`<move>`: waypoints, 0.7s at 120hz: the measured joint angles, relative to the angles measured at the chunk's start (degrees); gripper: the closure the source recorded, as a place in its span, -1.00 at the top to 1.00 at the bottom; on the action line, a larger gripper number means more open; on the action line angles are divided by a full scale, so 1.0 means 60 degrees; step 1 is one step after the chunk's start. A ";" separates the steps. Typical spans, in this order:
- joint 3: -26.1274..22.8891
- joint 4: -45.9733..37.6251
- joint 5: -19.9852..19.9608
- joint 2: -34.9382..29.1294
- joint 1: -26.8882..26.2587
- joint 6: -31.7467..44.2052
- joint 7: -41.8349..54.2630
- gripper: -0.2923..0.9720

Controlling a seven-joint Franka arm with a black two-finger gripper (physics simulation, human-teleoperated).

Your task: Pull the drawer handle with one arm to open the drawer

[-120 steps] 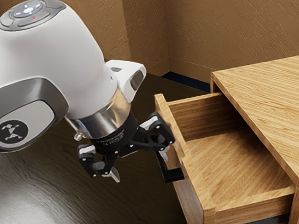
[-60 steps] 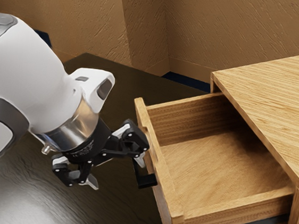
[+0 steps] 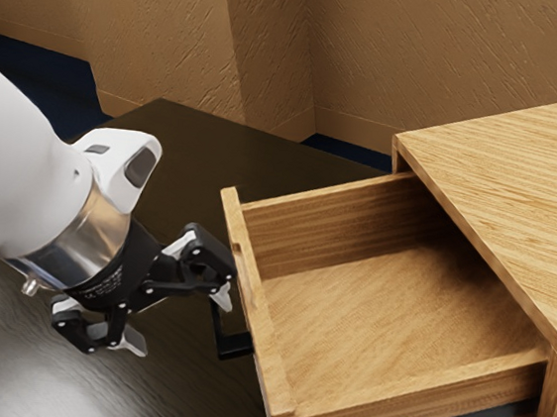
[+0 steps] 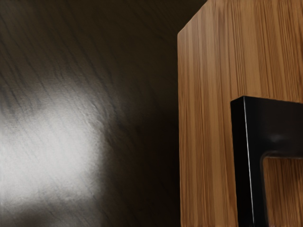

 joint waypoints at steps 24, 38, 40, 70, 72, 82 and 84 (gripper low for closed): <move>-0.0003 0.3372 0.0007 0.1374 0.0054 -0.0735 -0.0002 0.53; 0.0174 0.7664 0.0160 0.4852 0.0098 -0.2209 0.0003 0.53; 0.0223 0.7940 0.0173 0.5111 0.0134 -0.2396 0.0003 0.54; 0.0873 0.8498 0.0159 0.6059 0.1909 -0.3896 0.1654 0.54; 0.0869 0.8500 0.0150 0.6066 0.2001 -0.3941 0.1903 0.54; 0.0877 0.8507 0.0128 0.6078 0.2062 -0.4137 0.3047 0.54; 0.0875 0.8508 0.0135 0.6078 0.2035 -0.4169 0.3258 0.54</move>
